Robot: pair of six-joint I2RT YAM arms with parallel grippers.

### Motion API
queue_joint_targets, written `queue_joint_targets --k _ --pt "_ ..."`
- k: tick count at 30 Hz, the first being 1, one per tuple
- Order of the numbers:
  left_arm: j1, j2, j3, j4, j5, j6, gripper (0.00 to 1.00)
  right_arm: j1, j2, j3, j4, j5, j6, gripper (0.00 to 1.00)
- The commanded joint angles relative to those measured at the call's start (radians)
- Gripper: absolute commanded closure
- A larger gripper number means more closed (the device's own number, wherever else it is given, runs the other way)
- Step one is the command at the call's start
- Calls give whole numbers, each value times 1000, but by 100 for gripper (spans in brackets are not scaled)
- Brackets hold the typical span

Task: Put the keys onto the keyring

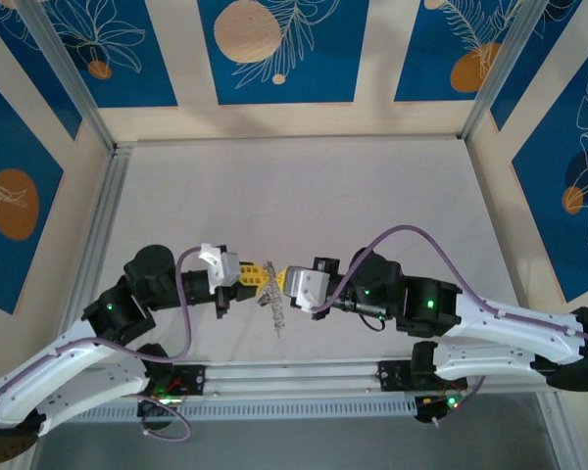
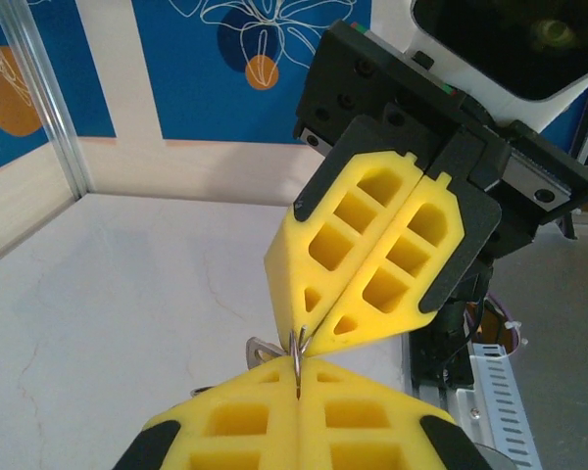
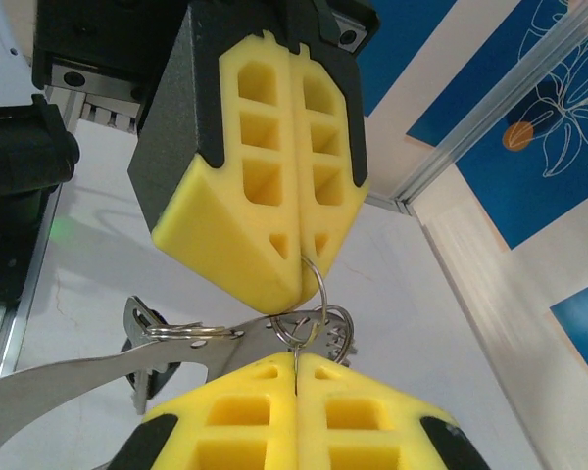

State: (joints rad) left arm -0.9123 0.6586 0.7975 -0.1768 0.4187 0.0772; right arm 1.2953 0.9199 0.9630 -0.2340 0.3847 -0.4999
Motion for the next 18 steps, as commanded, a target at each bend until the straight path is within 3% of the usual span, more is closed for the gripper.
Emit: queue_joint_targets --k 1,8,18 --pt "-10 -28 17 100 41 -31 100 -5 18 4 32 24 -14 100" --pt "-10 -32 -6 153 43 -63 100 -8 43 -25 103 -27 -8 100" --pt "-10 -47 -59 236 -23 -77 100 17 18 -88 198 -142 50 87"
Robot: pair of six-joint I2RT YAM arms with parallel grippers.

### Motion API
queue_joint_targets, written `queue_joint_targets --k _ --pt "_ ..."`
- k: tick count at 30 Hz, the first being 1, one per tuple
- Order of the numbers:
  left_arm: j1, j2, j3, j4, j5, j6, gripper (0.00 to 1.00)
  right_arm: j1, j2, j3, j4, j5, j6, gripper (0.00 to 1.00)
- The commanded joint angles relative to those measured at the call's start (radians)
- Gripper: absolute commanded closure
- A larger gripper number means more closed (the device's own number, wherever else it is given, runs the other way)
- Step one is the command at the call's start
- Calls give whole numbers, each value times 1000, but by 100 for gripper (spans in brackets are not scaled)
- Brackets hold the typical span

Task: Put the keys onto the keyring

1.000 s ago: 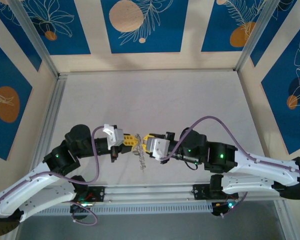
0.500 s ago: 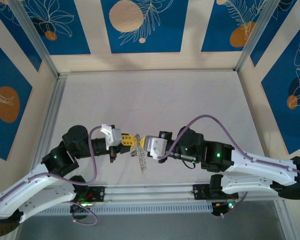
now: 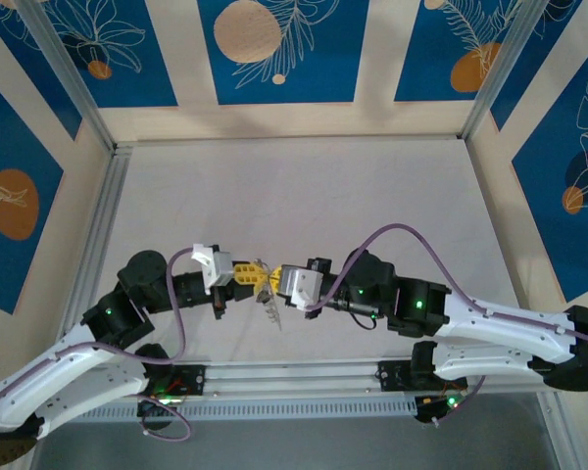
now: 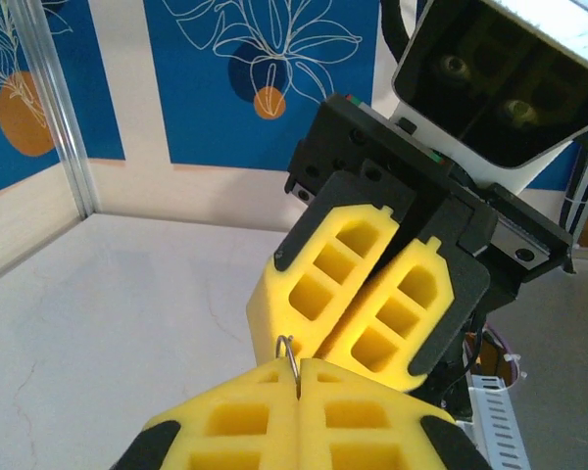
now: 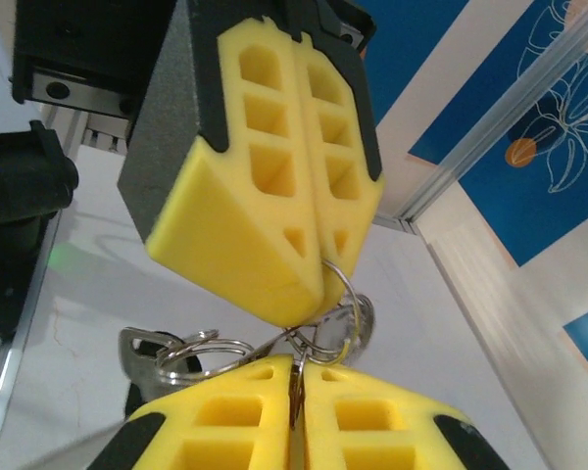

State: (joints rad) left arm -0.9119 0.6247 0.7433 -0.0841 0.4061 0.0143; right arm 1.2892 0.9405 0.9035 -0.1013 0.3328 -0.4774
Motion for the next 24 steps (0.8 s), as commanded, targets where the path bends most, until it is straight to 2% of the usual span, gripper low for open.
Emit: queue_joint_targets --k 1,8,15,19,24 --pt "-10 -13 -10 145 -21 -14 100 29 -6 -35 67 -97 32 87" --pt "-10 -19 -21 138 -68 5 100 69 -20 -39 33 -69 54 83" --pt "-10 -37 -7 89 -36 23 100 44 -127 -23 -40 15 123 78" --pt "-9 -42 1 97 29 4 100 -2 -180 -31 -47 -45 149 69" --pt "-8 -35 4 128 105 -26 100 -56 -167 -17 -15 -167 182 66"
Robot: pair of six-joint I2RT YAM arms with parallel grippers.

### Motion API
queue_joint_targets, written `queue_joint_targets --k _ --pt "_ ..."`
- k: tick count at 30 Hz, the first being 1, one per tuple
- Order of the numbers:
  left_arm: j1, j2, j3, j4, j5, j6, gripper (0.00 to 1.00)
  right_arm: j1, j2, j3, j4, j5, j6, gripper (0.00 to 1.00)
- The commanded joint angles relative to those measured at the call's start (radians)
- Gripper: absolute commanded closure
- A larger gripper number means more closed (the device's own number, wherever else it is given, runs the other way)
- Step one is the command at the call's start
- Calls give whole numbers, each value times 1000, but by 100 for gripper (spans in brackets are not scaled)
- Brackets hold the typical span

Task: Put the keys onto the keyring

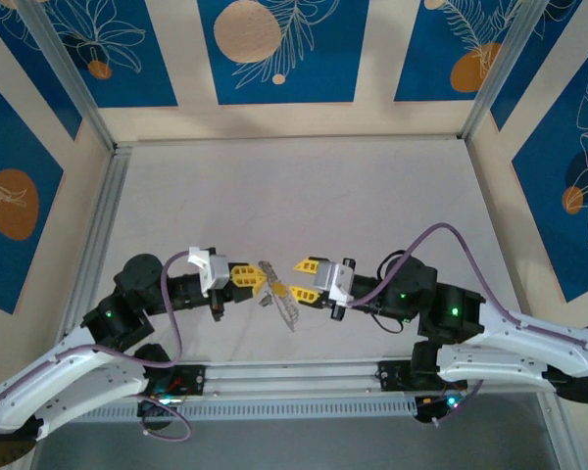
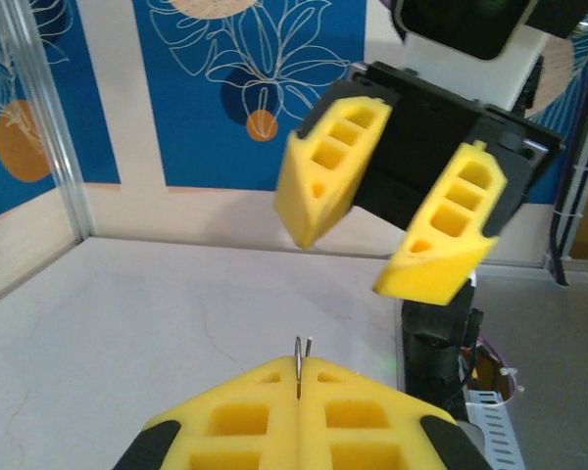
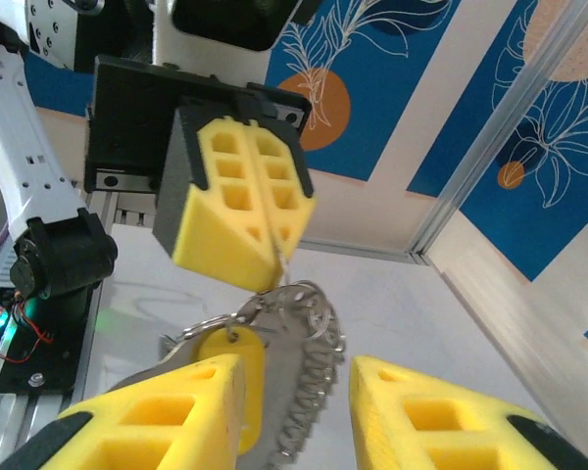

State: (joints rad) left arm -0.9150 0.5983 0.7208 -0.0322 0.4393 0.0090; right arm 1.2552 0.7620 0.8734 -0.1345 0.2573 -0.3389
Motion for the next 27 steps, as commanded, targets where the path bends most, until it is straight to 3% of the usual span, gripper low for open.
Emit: queue_joint_targets --k 1,6,14,27 --pt "-6 -7 26 81 85 -25 100 -37 20 19 24 -122 55 66" --pt "-6 -9 26 95 122 -38 100 -101 56 49 32 -347 104 67" --pt "-5 -8 23 99 163 -42 100 -112 83 46 76 -472 149 68" --pt "-6 4 20 115 207 -55 100 -142 130 55 108 -474 179 76"
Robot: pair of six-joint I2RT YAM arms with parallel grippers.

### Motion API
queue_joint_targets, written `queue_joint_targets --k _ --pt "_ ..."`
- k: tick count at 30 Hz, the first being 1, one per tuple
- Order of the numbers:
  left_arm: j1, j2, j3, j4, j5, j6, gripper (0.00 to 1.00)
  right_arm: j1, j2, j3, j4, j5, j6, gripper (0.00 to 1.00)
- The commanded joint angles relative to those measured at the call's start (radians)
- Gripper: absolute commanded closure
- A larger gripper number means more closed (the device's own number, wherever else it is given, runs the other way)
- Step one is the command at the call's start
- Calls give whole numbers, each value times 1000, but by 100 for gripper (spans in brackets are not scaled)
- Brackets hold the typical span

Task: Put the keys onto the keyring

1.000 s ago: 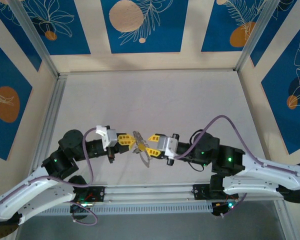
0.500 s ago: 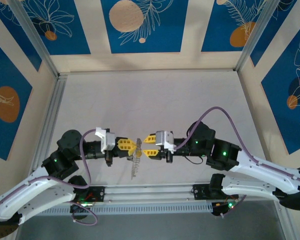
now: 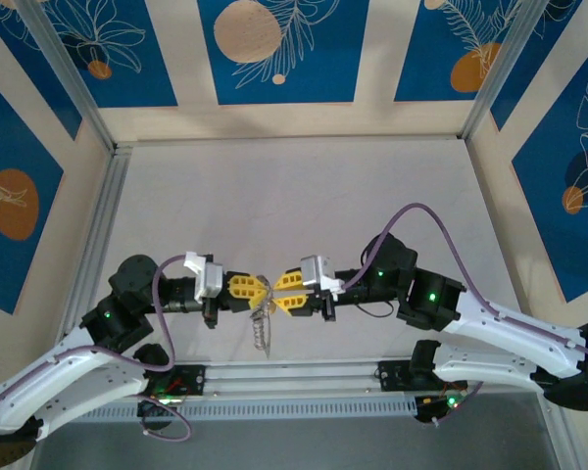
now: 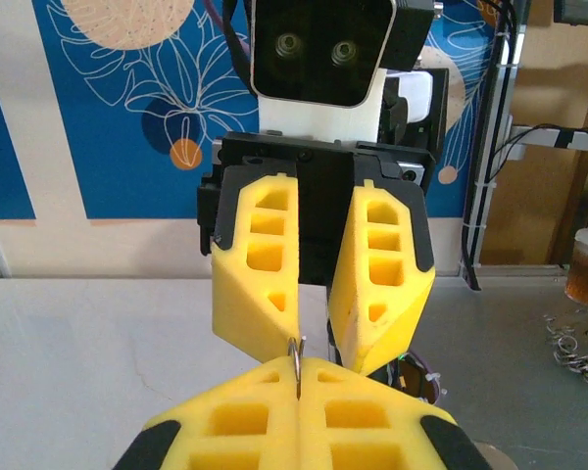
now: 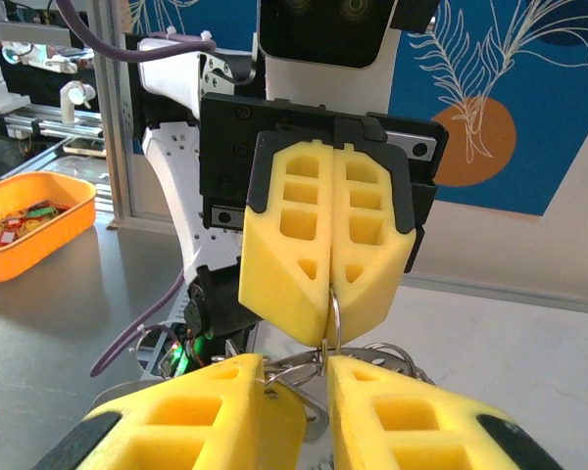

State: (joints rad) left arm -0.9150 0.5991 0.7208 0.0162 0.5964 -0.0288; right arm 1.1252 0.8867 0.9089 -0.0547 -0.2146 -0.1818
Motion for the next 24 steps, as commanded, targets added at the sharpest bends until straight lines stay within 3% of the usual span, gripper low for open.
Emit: queue_joint_targets --k 1,10,18,24 --pt "-6 4 21 67 51 -20 100 -16 5 18 30 -5 26 76" --pt "-6 16 26 71 72 -28 100 -36 16 17 49 -19 44 77" --pt "-5 0 1 124 20 -33 100 -37 23 1 52 -52 51 79" --pt "-5 3 -27 201 9 -58 100 -38 28 -4 53 -49 54 91"
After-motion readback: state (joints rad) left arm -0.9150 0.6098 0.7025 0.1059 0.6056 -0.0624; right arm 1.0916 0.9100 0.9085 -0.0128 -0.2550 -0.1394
